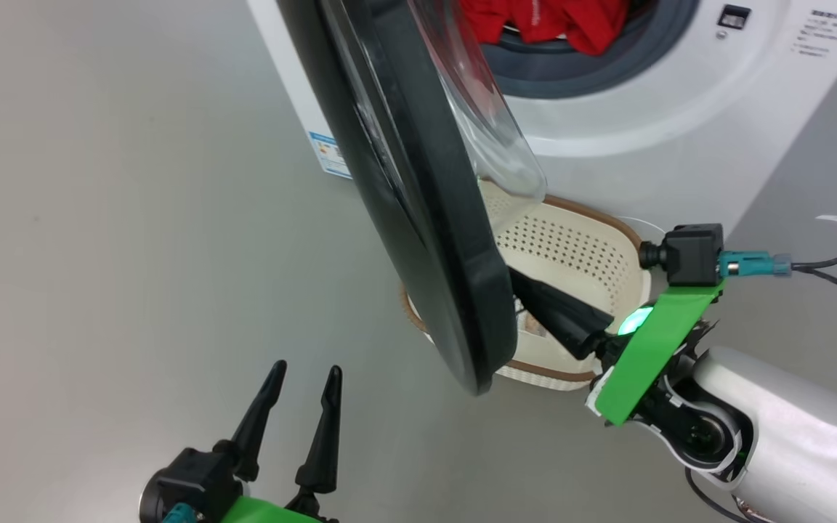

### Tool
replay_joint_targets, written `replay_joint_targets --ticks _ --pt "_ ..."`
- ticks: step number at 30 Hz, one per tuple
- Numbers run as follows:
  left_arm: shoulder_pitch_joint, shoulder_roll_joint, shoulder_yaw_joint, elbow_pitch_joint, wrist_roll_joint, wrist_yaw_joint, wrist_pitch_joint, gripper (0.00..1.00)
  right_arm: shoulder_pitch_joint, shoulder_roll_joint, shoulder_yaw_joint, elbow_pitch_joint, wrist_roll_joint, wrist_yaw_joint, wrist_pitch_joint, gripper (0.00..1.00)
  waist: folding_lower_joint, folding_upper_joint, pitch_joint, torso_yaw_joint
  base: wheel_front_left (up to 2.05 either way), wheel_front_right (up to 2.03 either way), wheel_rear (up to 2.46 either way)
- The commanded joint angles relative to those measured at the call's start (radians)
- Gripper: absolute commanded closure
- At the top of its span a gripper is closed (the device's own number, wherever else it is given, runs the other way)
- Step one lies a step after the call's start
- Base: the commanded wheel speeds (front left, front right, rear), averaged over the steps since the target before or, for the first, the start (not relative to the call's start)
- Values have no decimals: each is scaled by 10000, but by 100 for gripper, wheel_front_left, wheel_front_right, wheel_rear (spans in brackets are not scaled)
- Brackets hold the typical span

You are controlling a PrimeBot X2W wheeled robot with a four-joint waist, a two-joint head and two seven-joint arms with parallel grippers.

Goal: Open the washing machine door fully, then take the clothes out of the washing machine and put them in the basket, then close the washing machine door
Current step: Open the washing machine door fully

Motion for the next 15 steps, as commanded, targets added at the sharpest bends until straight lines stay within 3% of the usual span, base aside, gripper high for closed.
replay_joint_targets --ticks 1,15 --pt "68 114 306 -175 24 117 -78 0 307 175 150 -275 151 69 -58 100 0 -1 -198 299 0 0 0" --pt "399 114 344 -147 54 254 -78 0 289 603 627 -166 367 69 -164 100 0 -1 -639 1454 0 0 0"
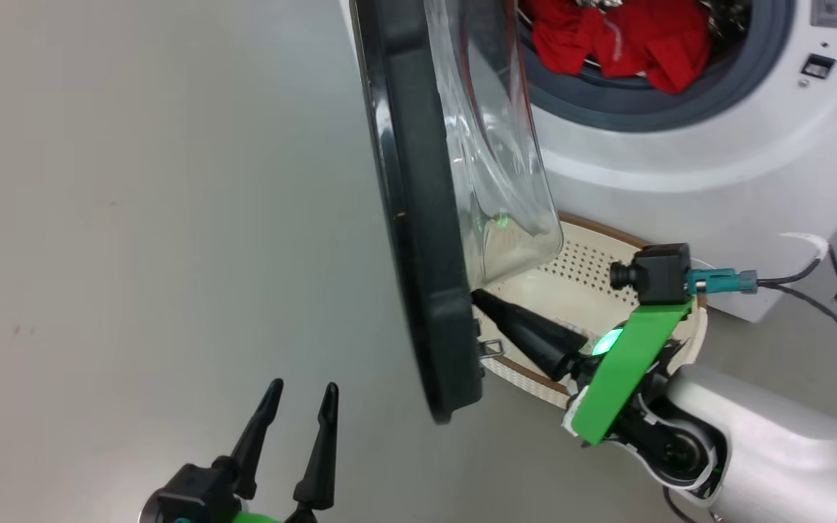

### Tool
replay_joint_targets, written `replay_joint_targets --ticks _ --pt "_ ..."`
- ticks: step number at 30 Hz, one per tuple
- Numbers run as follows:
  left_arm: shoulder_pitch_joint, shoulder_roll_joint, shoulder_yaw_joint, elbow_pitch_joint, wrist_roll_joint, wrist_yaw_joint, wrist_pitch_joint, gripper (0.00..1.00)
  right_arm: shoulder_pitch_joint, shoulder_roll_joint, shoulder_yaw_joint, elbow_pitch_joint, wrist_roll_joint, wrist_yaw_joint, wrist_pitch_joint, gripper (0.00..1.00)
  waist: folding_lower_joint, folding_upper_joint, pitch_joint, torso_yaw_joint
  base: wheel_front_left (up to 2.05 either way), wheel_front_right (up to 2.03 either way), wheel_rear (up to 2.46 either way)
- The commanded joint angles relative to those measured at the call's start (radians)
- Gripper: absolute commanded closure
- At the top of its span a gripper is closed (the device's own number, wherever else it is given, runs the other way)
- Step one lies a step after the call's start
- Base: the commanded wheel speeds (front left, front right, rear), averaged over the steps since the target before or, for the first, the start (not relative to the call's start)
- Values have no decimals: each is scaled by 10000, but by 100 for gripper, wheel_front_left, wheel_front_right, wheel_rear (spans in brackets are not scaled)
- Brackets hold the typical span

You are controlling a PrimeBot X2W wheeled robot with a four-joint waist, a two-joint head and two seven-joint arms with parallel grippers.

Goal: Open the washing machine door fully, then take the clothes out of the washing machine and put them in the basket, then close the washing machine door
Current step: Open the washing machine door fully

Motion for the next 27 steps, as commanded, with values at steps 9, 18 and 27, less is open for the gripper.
replay_joint_targets --ticks 9,18,27 --pt "156 112 632 -405 67 261 -78 0 -30 734 335 -73 26 77 4 100 0 0 -119 248 0 0 0" --pt "199 112 784 -488 58 311 -78 0 -201 925 520 8 57 77 -8 100 0 0 -89 265 0 0 0" --pt "170 112 805 -366 150 223 -78 0 89 682 529 215 14 77 -416 100 0 0 -257 193 0 0 0"
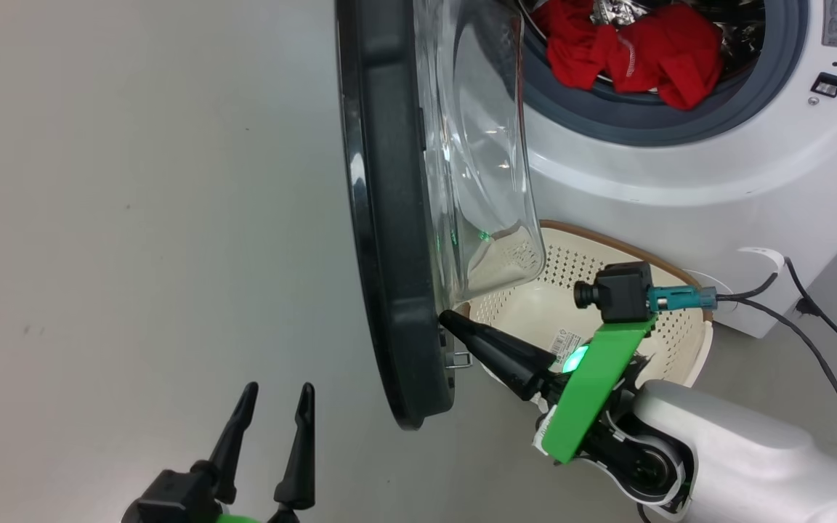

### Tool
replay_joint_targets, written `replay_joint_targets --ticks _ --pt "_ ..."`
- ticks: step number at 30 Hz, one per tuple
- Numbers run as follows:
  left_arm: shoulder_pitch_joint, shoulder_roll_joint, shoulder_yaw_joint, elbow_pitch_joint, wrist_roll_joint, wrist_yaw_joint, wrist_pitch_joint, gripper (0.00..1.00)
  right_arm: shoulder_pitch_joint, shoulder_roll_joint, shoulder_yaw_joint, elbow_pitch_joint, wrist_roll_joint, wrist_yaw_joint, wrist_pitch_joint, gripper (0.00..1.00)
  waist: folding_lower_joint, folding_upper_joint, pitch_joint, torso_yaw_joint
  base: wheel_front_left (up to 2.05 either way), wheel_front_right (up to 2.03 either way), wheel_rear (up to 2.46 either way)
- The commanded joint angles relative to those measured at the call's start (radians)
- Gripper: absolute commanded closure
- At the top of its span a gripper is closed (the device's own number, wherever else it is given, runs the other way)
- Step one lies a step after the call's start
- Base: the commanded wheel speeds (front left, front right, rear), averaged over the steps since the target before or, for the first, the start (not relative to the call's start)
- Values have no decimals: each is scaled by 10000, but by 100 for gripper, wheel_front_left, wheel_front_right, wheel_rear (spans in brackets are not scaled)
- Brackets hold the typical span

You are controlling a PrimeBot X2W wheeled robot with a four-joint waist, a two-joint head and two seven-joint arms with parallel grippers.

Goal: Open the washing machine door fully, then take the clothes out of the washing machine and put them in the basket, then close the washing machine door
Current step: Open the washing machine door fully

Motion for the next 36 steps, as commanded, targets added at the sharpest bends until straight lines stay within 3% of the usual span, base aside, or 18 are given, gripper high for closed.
replay_joint_targets --ticks 1,6,7,8,9,11,17,31,36 --pt "-58 110 377 -146 111 -56 -78 0 284 -2 -55 -102 -9 75 -231 91 0 0 -71 -38 0 0 0" --pt "-125 110 442 35 249 -212 -78 0 840 -273 -220 78 -2 75 -502 51 0 0 -239 -104 0 0 0" --pt "-128 110 462 63 272 -237 -78 0 977 -325 -281 106 2 75 -543 39 0 0 -276 -128 0 0 0" --pt "-128 110 462 63 272 -237 -78 0 977 -325 -281 106 2 75 -543 39 0 0 -276 -128 0 0 0" --pt "-117 110 503 80 298 -249 -78 0 1108 -365 -335 133 -7 75 -576 19 0 0 -303 -183 0 0 0" --pt "-103 110 588 101 339 -280 -78 0 1372 -454 -460 200 -23 75 -623 0 0 0 -342 -291 0 0 0" --pt "-44 110 773 173 444 -396 -78 0 2158 -619 -1085 566 -264 75 -688 0 0 0 -451 -585 0 0 0" --pt "142 110 1151 210 557 -459 -78 0 4832 140 -4552 1383 -2262 75 -696 0 0 0 -694 -1123 0 0 0" --pt "139 110 1271 219 574 -494 -78 0 5514 397 -5893 1639 -3571 75 -696 0 0 0 -664 -1228 0 0 0"
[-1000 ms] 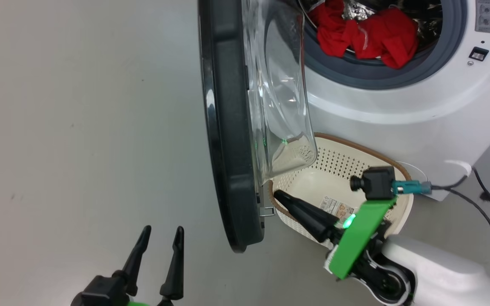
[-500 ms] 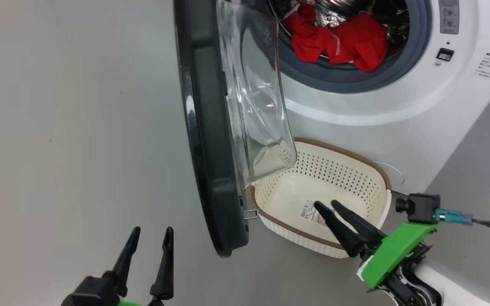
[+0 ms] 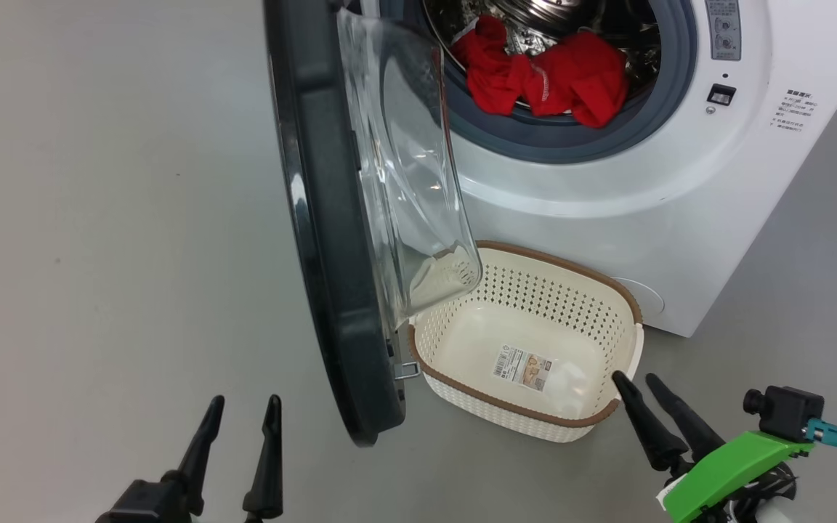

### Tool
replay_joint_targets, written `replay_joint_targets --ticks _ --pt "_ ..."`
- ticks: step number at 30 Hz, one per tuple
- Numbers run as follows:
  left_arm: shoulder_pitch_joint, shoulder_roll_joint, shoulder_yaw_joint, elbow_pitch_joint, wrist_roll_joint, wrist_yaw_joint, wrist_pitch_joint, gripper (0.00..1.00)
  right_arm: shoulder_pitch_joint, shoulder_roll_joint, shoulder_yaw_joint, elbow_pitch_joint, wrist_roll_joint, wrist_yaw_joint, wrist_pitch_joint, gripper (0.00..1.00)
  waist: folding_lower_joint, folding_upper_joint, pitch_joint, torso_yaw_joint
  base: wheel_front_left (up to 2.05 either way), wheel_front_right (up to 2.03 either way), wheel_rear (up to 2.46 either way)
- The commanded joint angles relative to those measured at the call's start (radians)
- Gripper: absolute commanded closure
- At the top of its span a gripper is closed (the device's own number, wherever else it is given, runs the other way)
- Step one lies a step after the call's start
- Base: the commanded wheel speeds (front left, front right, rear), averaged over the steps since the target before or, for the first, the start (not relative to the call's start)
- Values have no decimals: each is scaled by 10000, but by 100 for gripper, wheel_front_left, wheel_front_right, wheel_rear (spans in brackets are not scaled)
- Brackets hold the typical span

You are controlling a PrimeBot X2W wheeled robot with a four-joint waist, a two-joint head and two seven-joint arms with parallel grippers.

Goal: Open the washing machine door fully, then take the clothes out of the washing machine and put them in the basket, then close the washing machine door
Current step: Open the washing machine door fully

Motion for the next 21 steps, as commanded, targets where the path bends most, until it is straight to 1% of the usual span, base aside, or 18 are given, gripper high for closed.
replay_joint_targets --ticks 1,7,11,12,14,15,21 --pt "-89 108 398 -188 89 -38 -78 0 218 47 -322 -80 -626 75 -136 0 0 -1 17 -41 0 0 0" --pt "-106 108 479 -166 98 -49 -78 0 742 510 -1586 60 -2398 75 -137 0 0 -1 15 -142 0 0 0" --pt "-112 108 524 -169 119 -60 -78 0 958 864 -2637 -89 -3609 75 -137 0 0 -1 26 -201 0 0 0" --pt "-112 108 524 -169 119 -60 -78 0 958 864 -2637 -89 -3609 75 -137 0 0 -1 26 -201 0 0 0" --pt "-129 108 535 -167 124 -69 -78 0 1067 1044 -3154 -239 -4276 75 -137 0 0 -1 40 -217 0 0 0" --pt "-152 108 543 -166 126 -77 -78 0 1186 1223 -3621 -410 -4964 75 -137 0 0 -1 65 -224 0 0 0" --pt "-220 108 563 -178 124 -67 -78 0 1515 1727 -4637 -992 -6721 75 -137 0 0 -1 105 -234 0 0 0"
